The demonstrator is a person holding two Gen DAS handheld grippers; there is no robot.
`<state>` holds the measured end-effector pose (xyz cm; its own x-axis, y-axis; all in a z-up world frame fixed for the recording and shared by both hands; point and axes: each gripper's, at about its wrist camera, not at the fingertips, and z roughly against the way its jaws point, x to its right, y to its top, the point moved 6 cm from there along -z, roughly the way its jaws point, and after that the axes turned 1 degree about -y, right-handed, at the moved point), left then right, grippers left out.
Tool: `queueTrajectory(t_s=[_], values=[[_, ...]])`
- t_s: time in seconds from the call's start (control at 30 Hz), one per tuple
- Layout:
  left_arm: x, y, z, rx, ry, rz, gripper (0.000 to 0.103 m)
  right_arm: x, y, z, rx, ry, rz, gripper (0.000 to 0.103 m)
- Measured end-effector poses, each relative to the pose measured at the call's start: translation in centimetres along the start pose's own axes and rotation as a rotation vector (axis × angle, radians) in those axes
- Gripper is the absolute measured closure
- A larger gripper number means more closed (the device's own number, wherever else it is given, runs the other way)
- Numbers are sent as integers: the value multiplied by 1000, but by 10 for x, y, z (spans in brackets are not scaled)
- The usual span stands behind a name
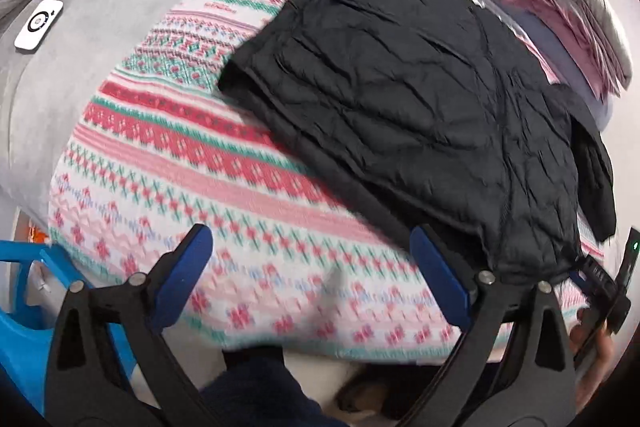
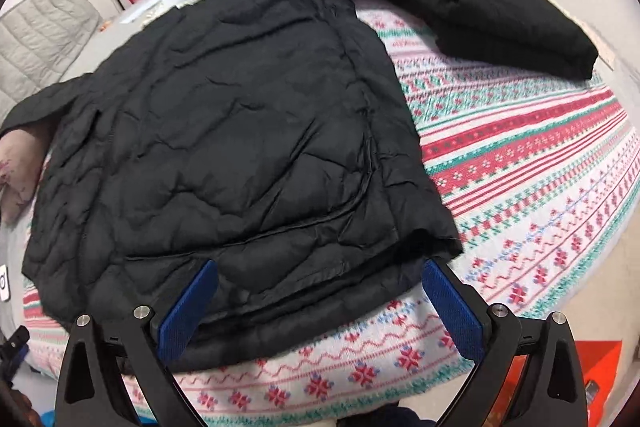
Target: Fold large clothes
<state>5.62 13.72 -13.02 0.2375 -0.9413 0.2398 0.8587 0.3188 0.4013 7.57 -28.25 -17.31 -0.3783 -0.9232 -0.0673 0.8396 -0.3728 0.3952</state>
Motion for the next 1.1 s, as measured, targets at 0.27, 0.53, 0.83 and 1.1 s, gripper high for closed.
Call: queueTrajectory(t_s=[0.27,0.53,0.83,1.1], values=[[11,3,-47,-144,-27,-32,99,-23,3,-15,6,43,42,76],[39,18,-53,-115,-24,-74,103,-13,13,-1,81,13,36,91],[49,5,-46,-103,-60,-107,103,-1,18,0,101,-17,-6,89],[44,-22,-1,-33,-85,-172,102,9,39,0,162,-115,-1,89]])
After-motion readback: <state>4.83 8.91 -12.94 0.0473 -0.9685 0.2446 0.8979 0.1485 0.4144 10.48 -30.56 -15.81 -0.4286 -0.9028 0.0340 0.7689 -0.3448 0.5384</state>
